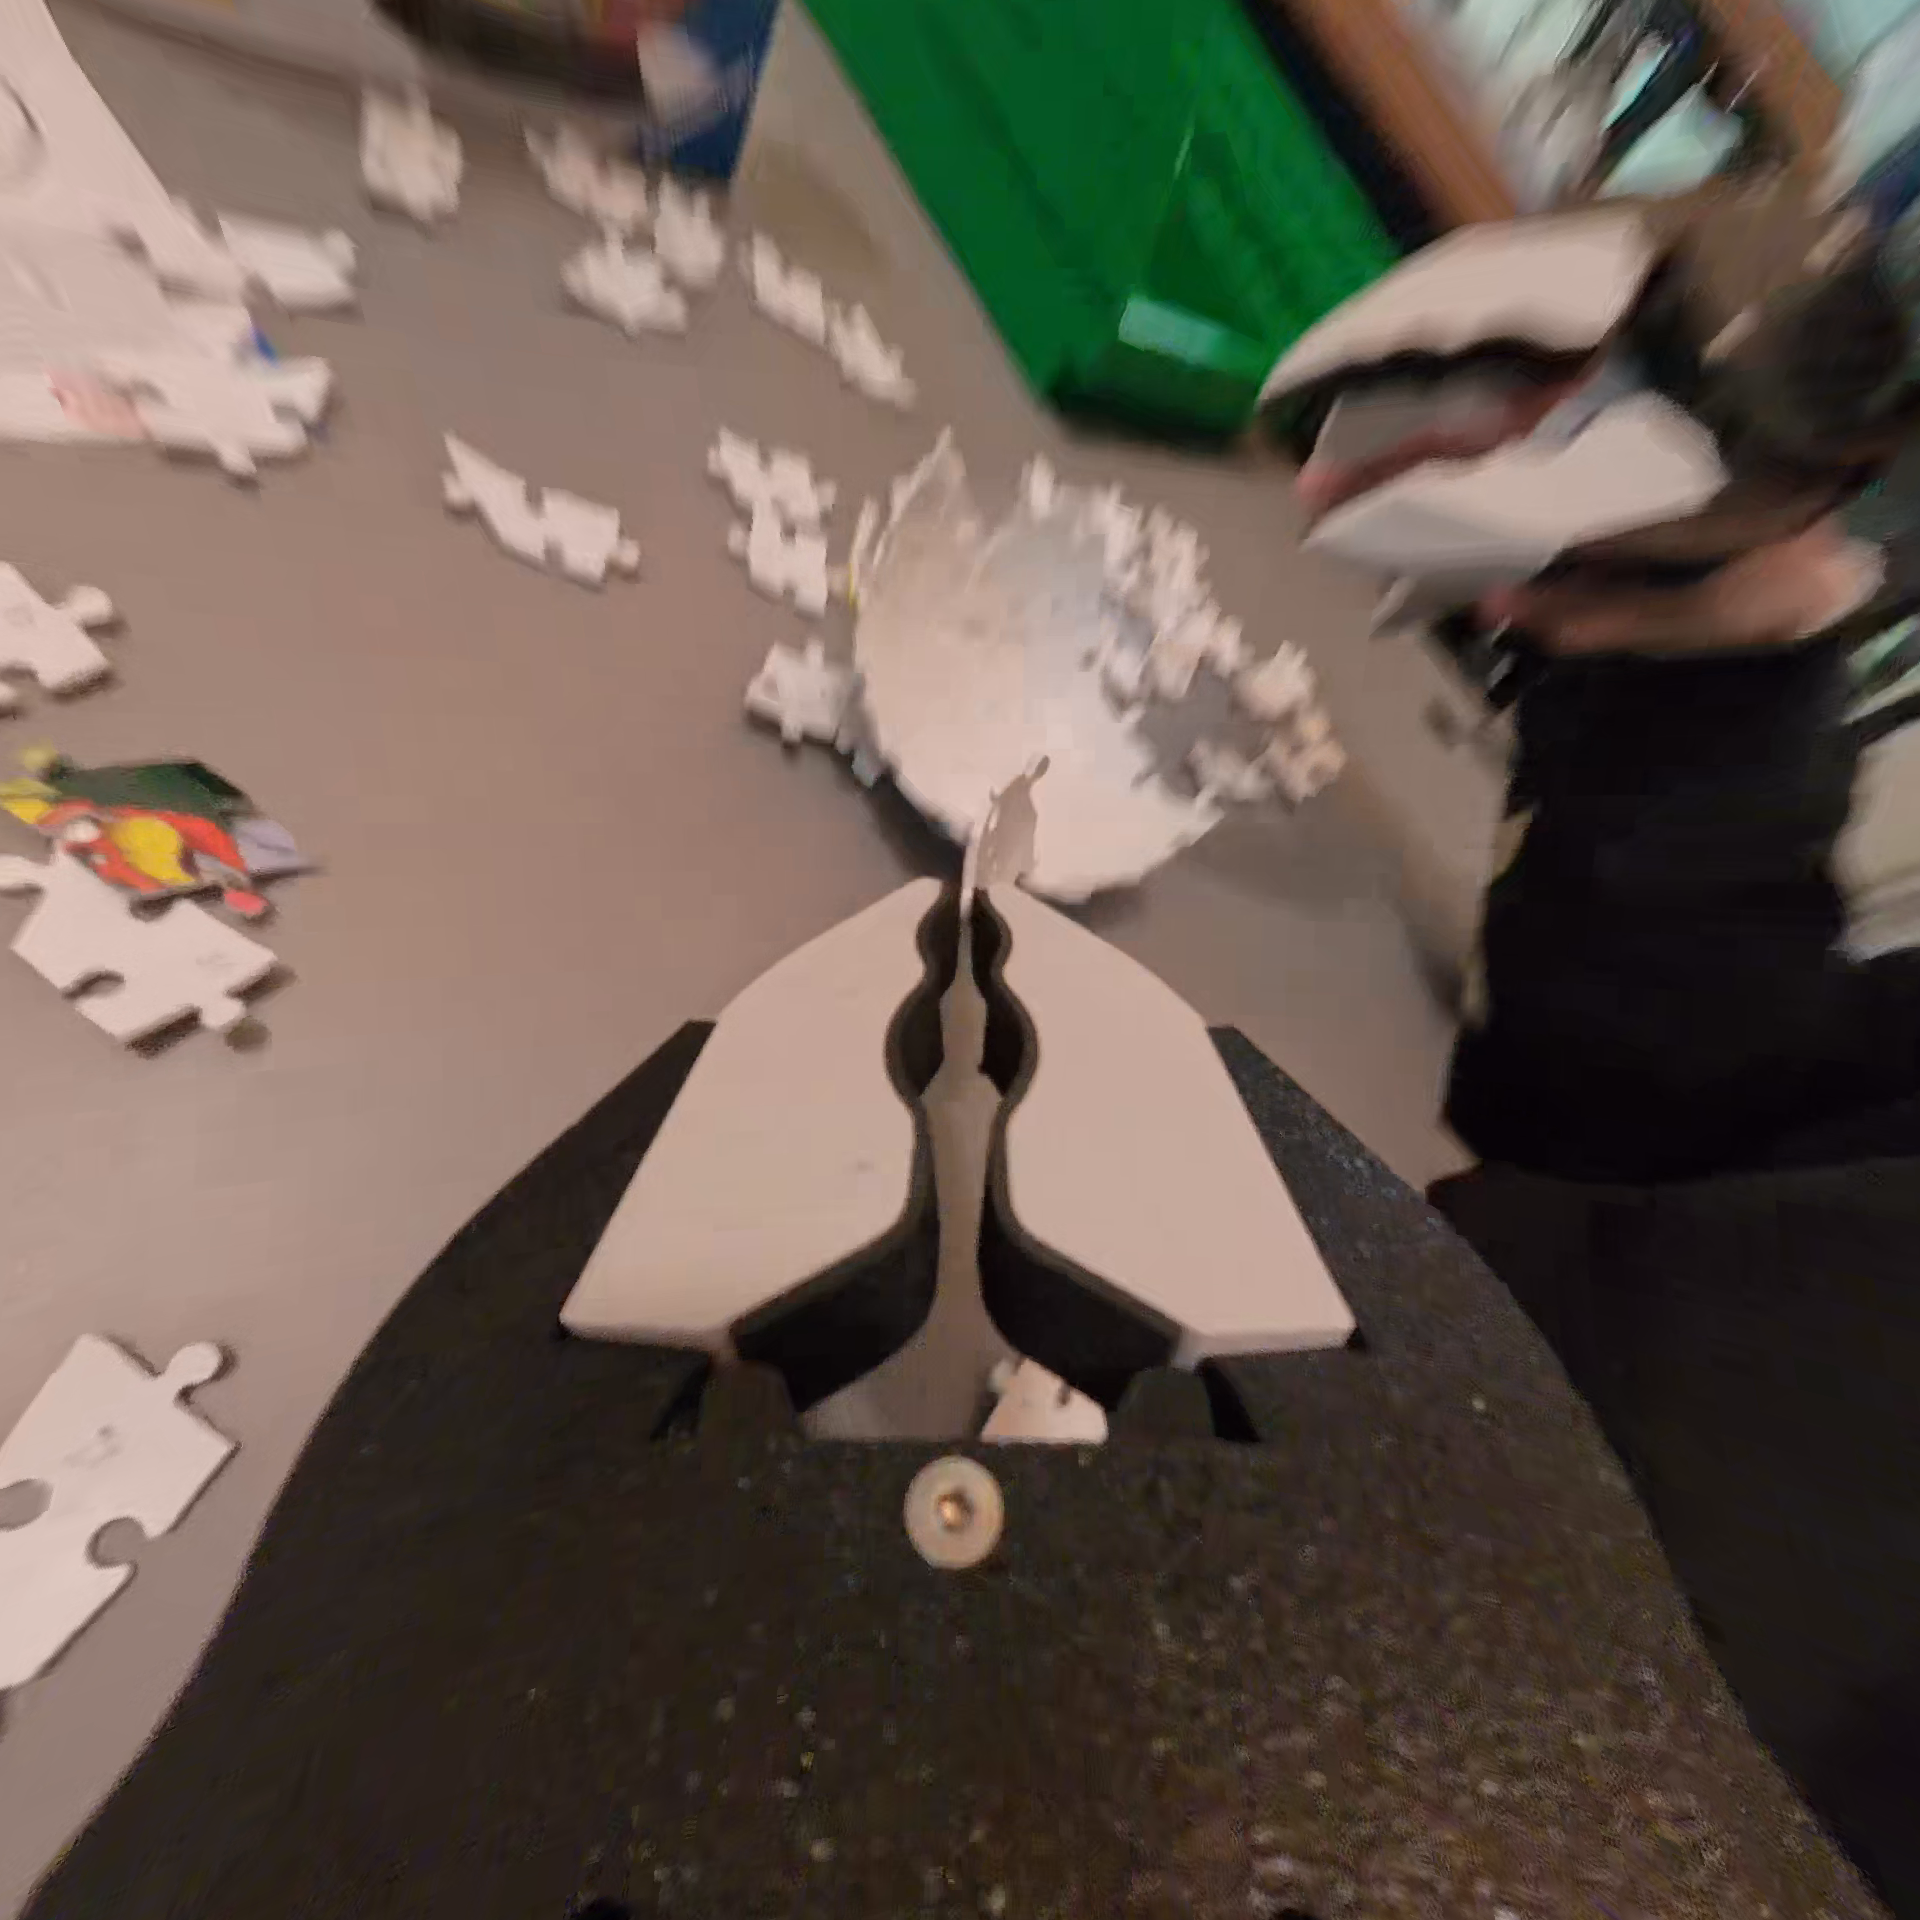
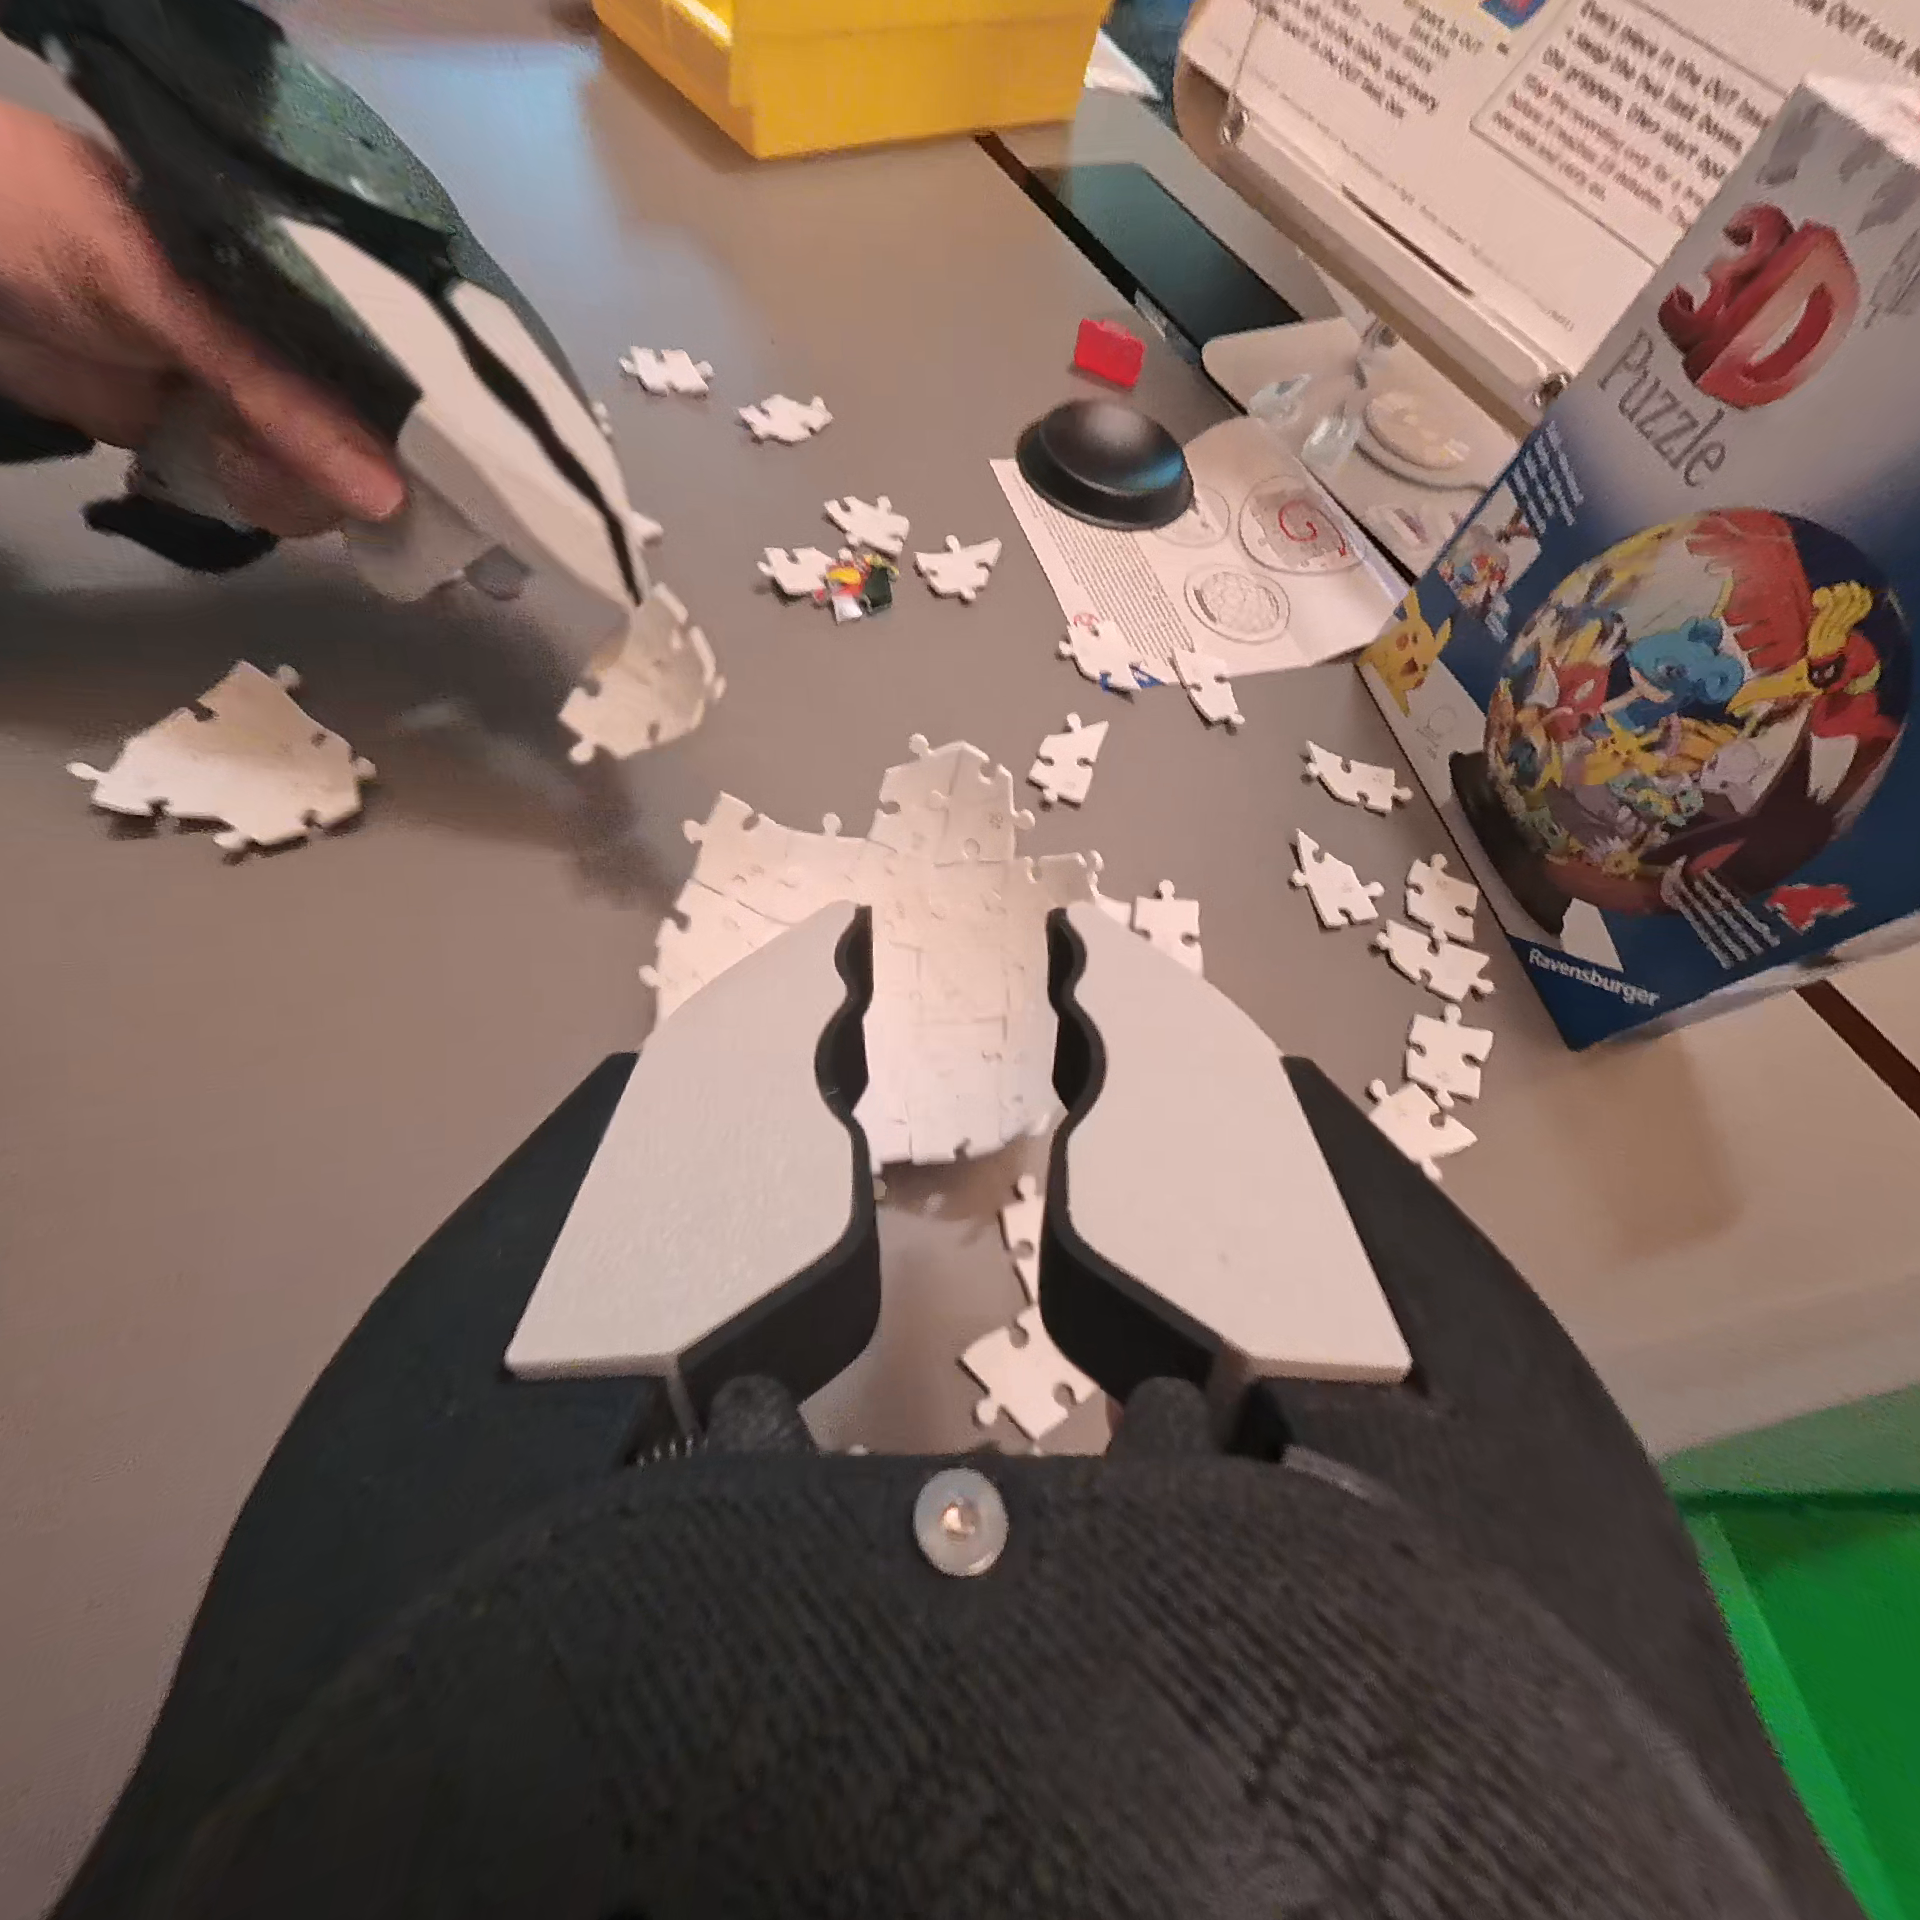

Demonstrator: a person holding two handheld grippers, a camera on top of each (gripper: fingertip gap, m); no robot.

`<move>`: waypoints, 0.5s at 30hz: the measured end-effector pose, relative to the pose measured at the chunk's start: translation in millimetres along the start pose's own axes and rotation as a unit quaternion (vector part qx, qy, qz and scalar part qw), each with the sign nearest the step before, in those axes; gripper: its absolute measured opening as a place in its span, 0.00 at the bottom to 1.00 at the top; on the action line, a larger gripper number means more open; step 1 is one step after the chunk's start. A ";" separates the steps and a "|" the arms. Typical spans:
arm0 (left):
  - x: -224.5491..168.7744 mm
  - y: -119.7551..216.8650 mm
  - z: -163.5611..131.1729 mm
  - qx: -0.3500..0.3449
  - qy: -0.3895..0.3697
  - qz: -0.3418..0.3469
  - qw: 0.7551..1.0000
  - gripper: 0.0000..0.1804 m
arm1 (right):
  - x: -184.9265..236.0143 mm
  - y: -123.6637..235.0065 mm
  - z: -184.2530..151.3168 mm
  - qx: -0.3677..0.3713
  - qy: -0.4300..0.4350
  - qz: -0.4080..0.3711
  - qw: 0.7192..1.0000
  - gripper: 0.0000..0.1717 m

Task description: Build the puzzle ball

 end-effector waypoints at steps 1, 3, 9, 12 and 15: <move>-4.2 7.1 11.9 -0.038 0.017 -0.019 0.999 0.01 | 1.8 -0.4 4.9 -0.015 -0.003 0.007 1.000 0.19; -11.9 20.5 36.1 -0.120 0.034 -0.037 0.992 0.01 | 4.6 -2.9 20.4 -0.065 -0.017 0.021 0.998 0.19; -49.2 32.3 78.5 -0.293 -0.006 -0.048 0.955 0.01 | 23.0 -26.5 65.5 -0.198 -0.087 0.131 0.968 0.19; -62.2 30.1 83.0 -0.319 -0.031 -0.049 0.946 0.01 | 27.0 -26.8 79.5 -0.238 -0.103 0.170 0.951 0.13; -66.5 29.8 82.9 -0.328 -0.058 -0.037 0.942 0.01 | 29.6 -20.4 86.8 -0.267 -0.108 0.200 0.937 0.02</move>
Point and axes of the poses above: each gripper's, where its closed fingertips meet, y back along the fingers, z out of its top, x = y × z across the jaws, the point moved 2 cm from there along y, back along the fingers, and after that the axes turned 7 degrees about z, right-handed, at the moved point
